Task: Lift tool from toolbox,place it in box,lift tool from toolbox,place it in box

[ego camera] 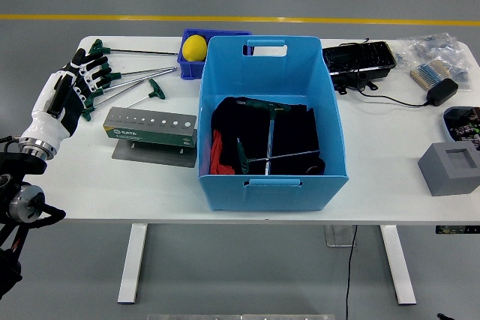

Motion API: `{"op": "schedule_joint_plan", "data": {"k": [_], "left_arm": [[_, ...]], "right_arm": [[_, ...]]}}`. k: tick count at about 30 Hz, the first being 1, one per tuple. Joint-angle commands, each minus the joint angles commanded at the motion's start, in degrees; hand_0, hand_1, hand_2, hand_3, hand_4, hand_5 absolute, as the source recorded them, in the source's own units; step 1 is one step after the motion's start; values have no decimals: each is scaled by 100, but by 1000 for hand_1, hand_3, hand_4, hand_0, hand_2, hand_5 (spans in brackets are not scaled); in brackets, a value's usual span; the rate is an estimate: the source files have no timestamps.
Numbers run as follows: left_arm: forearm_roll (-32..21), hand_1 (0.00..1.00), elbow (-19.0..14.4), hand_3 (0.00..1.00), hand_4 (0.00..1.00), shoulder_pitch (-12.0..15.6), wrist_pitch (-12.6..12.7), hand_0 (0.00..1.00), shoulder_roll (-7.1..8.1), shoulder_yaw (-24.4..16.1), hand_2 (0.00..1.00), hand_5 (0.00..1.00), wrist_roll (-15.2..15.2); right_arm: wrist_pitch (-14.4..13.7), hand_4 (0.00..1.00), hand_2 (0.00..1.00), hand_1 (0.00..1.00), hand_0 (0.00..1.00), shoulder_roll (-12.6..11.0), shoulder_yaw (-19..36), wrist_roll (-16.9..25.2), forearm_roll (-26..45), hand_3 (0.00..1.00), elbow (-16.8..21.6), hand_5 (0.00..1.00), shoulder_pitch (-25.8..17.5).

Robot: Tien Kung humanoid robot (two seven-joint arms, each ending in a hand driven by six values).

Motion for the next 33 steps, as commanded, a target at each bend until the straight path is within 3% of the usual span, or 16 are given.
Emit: {"op": "schedule_joint_plan", "data": {"k": [8, 33], "left_arm": [[39, 779, -60, 721, 942, 233, 21, 768, 21, -100, 805, 797, -14], [312, 777, -457, 720, 941, 663, -19, 769, -211, -538, 804, 799, 24]], "right_arm": [[-12, 776, 675, 604, 618, 10, 16, 1, -10, 542, -7, 651, -18], [-4, 774, 674, 603, 618, -4, -48, 34, 54, 543, -8, 653, -11]]}}
